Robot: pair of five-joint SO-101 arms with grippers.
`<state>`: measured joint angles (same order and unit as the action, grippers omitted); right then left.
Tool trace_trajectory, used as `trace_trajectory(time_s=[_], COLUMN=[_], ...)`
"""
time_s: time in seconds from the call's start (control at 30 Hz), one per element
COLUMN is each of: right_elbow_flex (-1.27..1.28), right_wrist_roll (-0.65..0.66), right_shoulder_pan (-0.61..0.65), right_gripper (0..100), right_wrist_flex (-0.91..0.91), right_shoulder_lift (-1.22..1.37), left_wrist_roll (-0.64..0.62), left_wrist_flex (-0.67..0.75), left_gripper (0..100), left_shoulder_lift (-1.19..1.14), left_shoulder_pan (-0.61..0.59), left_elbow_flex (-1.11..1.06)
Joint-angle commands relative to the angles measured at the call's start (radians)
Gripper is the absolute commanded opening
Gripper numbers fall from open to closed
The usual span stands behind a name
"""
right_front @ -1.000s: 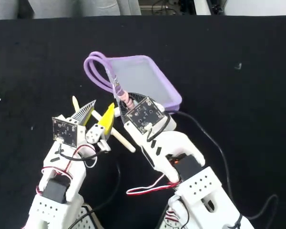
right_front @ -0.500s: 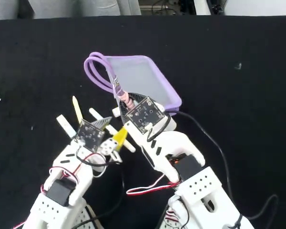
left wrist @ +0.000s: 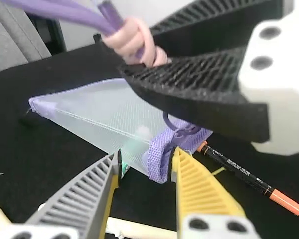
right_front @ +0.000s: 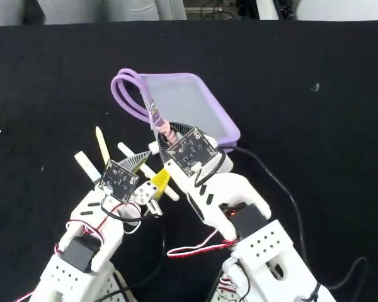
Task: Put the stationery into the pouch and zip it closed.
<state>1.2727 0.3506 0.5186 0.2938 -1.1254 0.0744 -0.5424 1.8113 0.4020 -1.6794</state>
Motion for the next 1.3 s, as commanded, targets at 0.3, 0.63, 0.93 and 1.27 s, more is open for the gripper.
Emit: trace_trajectory(time_s=[0.3,0.63,0.93,1.27], right_elbow_flex=[-0.053,-0.056,-0.056,-0.054], right_wrist_roll=[-0.002,-0.002,-0.002,-0.002], right_shoulder_pan=[-0.009,-0.009,-0.014,-0.014], right_gripper=[1.1,1.1,1.1,1.1], right_wrist_flex=[0.006,0.006,0.006,0.006], right_shoulder_lift=[-0.031,-0.031,-0.031,-0.031], left_wrist_roll=[-0.037,-0.101,-0.115,-0.11], left_wrist_flex=[0.026,0.02,0.178,0.284], left_gripper=[27,28,27,27], left_shoulder_lift=[0.005,-0.043,-0.628,-0.789], left_shoulder_pan=[0.002,-0.084,-0.094,-0.096], left_elbow_flex=[-0.021,0.107,0.312,0.34])
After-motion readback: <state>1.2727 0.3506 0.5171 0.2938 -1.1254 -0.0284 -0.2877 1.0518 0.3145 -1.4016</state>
